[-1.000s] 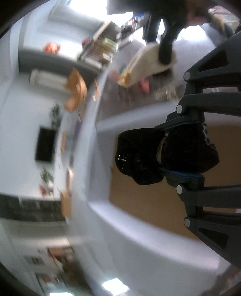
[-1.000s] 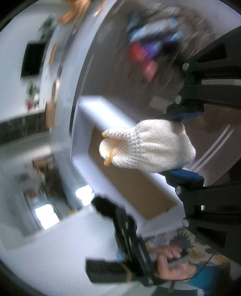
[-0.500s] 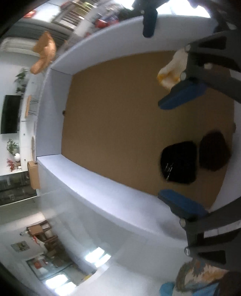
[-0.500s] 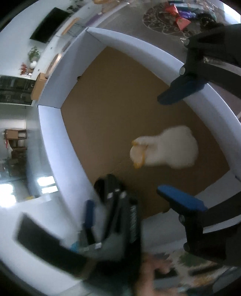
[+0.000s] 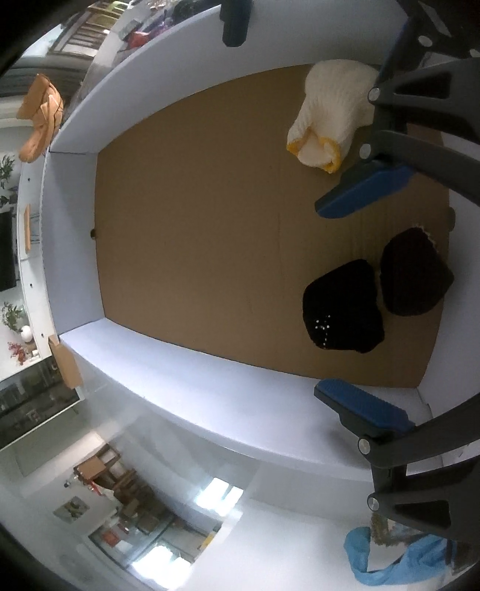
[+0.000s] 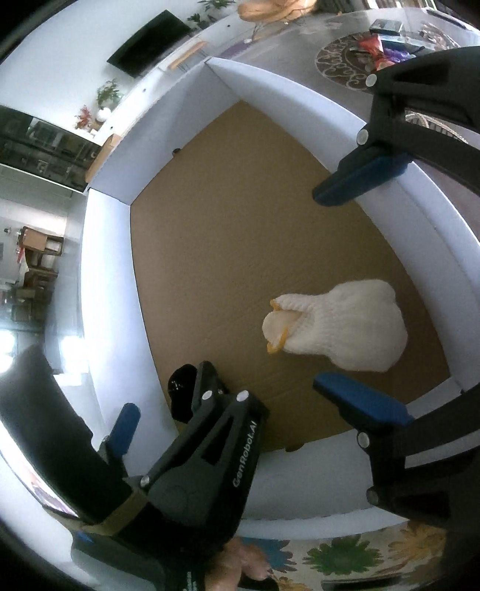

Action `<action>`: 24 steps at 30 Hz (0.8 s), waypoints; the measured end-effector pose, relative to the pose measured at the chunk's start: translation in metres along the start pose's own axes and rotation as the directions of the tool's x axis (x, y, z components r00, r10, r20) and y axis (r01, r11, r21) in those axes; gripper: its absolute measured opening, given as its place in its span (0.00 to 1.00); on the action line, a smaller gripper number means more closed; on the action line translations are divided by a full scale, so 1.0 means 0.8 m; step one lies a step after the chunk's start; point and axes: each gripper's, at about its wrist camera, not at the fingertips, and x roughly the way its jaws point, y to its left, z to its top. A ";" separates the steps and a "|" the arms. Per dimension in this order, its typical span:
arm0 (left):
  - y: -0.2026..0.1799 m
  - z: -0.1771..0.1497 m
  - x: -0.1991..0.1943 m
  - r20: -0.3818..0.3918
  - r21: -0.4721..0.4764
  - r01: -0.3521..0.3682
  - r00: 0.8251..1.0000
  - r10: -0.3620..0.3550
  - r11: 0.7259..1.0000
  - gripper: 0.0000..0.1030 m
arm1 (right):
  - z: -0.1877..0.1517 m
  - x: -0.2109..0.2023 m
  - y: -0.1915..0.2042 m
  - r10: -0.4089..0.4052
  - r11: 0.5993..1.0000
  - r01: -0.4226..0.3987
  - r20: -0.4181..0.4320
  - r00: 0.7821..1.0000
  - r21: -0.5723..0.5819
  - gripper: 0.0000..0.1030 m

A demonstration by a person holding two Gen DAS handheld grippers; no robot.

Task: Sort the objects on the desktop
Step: 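Lower both items into the bin and open both tools, then withdraw both tools from the bin back toward the table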

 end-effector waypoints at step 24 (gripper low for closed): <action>-0.056 0.004 -0.121 0.310 -0.122 0.326 0.910 -0.276 0.938 0.87 | -0.201 -0.118 -0.205 -0.190 0.872 0.073 0.198 0.962 0.484 0.99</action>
